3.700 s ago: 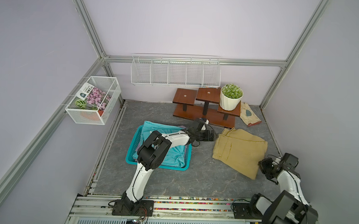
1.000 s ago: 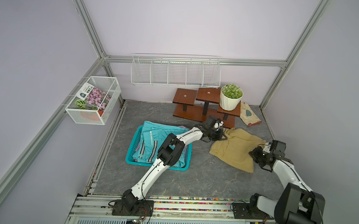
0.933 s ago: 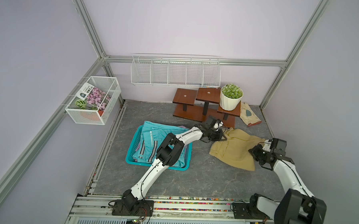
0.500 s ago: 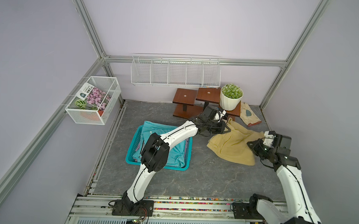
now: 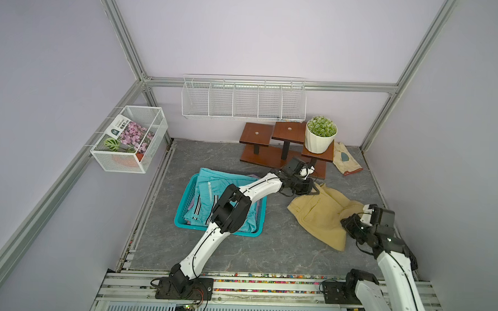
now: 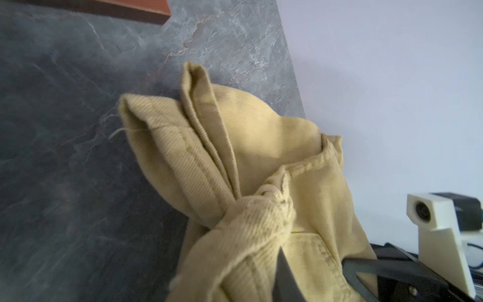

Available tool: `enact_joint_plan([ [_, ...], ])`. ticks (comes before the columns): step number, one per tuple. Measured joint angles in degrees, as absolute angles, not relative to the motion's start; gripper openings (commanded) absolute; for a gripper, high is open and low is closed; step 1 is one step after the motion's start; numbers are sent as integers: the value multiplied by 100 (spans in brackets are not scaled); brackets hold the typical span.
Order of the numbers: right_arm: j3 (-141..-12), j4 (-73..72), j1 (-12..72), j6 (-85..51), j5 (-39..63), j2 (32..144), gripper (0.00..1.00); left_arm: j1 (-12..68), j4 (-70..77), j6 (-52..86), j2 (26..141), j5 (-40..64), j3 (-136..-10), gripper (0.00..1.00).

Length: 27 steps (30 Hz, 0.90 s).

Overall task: Put the folded long pants in the basket
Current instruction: Pick up the long pant at the center of the board.

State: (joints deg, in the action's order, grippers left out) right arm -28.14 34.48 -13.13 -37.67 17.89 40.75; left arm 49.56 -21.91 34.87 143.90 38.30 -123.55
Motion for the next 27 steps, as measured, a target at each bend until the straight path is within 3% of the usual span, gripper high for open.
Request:
enact_joint_plan([
  [5,-2574,3472,-1313,-3909,1647,3618,0,4965,-2517,3354,14759,3907,-13152,0],
  [16,-2379,3369,-1313,-3913,1695,3920,1,5122,-2329,3269,14789,3944,-13882,0],
  [23,-2379,3439,-1313,-3879,1691,3667,1,5122,-1861,3389,15690,4176,-14553,0],
  [27,-2370,3444,-1313,-3850,1678,3712,2,5037,-1833,3548,16075,4250,-14536,13],
])
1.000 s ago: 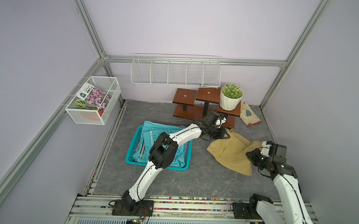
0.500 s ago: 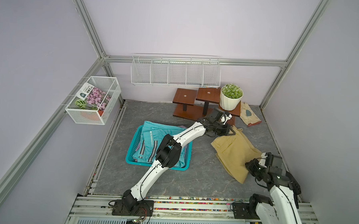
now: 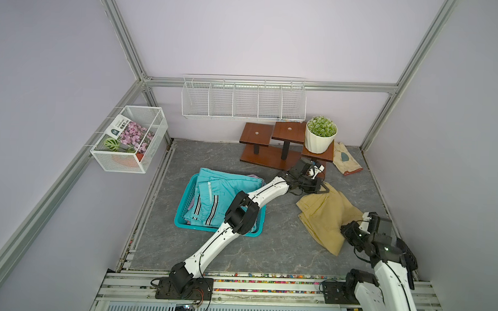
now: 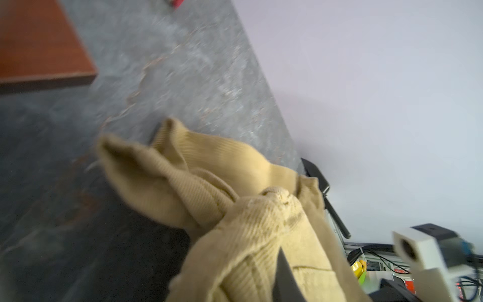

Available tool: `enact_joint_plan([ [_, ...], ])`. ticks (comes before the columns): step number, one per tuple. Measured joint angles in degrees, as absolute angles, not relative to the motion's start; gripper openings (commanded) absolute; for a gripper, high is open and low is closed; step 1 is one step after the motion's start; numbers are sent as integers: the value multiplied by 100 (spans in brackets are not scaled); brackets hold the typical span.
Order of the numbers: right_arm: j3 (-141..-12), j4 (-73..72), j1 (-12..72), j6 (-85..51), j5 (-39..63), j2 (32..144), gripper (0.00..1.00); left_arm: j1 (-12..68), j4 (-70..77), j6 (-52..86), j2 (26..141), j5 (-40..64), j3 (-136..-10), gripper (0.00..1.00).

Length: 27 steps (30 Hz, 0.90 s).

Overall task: Put the folded long pants in the basket
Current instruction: Pick up the long pant at the center of the board.

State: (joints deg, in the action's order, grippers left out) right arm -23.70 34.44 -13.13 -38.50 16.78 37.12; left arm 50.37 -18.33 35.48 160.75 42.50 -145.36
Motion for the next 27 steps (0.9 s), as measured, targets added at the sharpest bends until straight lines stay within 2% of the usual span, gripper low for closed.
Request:
enact_joint_plan([
  [3,-2370,3409,-1313,-3837,1678,3763,2,4998,-1846,3594,16114,4292,-14422,42],
  [5,-2370,3422,-1313,-3811,1678,3776,2,4993,-1831,3581,16031,4239,-14287,67],
  [7,-2375,3452,-1313,-3793,1673,3776,2,4989,-1863,3566,15882,4178,-14057,79],
  [10,-2401,3518,-1313,-3760,1649,3776,2,4974,-2053,3472,15576,4036,-13692,82],
  [11,-2418,3531,-1313,-3743,1638,3776,3,4965,-2132,3437,15447,3988,-13572,89],
  [12,-2429,3535,-1308,-3723,1621,3776,3,4960,-2209,3402,15318,3938,-13454,90],
  [17,-2646,3601,-1308,-3640,1494,4034,3,4950,-2639,3308,14901,3881,-13255,90],
  [27,-2783,3675,-1308,-3594,1439,4287,3,4923,-3785,2842,15347,3990,-13834,96],
])
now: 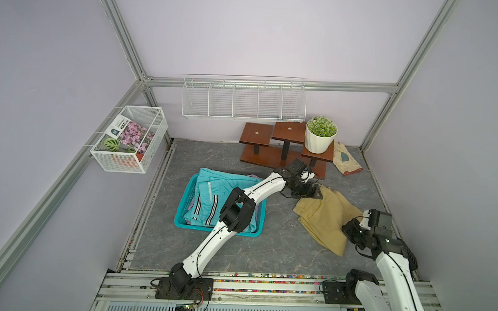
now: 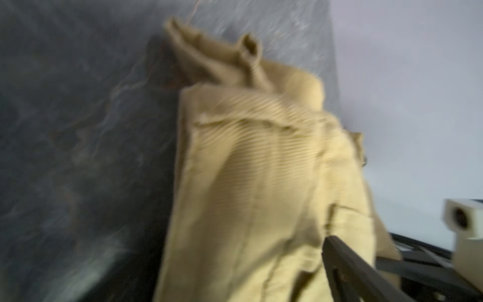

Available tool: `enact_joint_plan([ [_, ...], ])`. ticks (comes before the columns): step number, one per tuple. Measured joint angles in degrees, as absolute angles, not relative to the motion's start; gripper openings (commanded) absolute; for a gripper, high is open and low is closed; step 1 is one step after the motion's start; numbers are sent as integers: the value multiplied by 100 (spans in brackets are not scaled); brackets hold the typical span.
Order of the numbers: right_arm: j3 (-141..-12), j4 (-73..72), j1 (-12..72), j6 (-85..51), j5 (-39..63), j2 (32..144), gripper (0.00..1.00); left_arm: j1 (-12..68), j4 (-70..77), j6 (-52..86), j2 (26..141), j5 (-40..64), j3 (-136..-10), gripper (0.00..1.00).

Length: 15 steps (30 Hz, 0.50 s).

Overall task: Put the folded long pants in the basket
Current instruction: Pick up the long pant at the center of the board.

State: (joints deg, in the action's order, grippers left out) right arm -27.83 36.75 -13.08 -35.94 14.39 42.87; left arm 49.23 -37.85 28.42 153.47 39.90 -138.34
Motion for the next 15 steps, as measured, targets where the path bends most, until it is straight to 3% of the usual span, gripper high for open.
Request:
enact_joint_plan([
  [15,-2985,3684,-1308,-3474,1680,4305,2,5212,-3518,2353,15224,4884,-13246,84],
])
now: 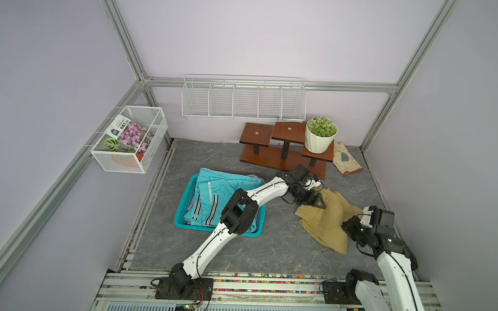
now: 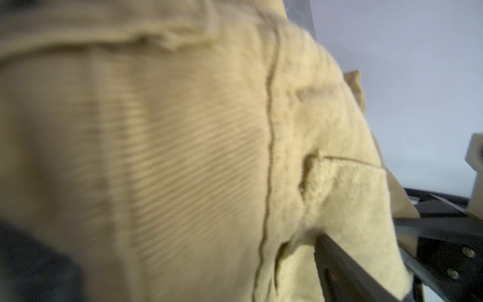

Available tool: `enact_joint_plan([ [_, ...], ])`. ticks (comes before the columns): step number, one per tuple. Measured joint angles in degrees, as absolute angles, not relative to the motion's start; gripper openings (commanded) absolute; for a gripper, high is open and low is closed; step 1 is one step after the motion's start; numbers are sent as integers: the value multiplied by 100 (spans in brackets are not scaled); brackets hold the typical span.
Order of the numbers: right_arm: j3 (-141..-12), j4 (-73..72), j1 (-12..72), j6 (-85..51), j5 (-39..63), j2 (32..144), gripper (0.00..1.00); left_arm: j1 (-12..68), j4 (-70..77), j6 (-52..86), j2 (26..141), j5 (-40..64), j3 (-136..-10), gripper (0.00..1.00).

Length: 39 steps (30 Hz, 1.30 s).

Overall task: Put the folded long pants in the basket
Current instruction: Pick up the long pant at the center of the board.

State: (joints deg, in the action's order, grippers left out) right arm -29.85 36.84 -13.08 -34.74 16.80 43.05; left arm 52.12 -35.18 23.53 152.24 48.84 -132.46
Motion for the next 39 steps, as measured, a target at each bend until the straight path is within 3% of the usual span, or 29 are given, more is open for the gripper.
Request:
enact_joint_plan([
  [2,-2985,3669,-1308,-3465,1704,4335,2,5253,-3380,2388,15214,5068,-13126,81],
  [4,-2985,3656,-1308,-3465,1726,4346,2,5256,-3256,2469,15214,5194,-13028,67],
  [6,-2985,3653,-1306,-3463,1745,4348,2,5240,-3197,2558,15231,5295,-12947,43],
  [8,-2985,3653,-1302,-3463,1752,4348,2,5236,-3201,2641,15310,5304,-12927,5],
  [9,-2985,3649,-1302,-3463,1756,4348,2,5236,-3210,2652,15371,5341,-12932,0],
  [19,-3199,3747,-1236,-3461,1942,4318,0,5229,-3616,2733,15231,5087,-12978,0],
  [26,-4414,4080,-628,-3459,2082,4289,0,5190,-4130,2762,14044,4379,-12680,0],
  [32,-5068,4029,434,-3492,1994,4576,0,4812,-3907,2862,12114,3863,-11026,0],
  [39,-5789,3605,2714,-3653,1205,6020,0,4322,-4115,3039,9535,2539,-8750,0],
])
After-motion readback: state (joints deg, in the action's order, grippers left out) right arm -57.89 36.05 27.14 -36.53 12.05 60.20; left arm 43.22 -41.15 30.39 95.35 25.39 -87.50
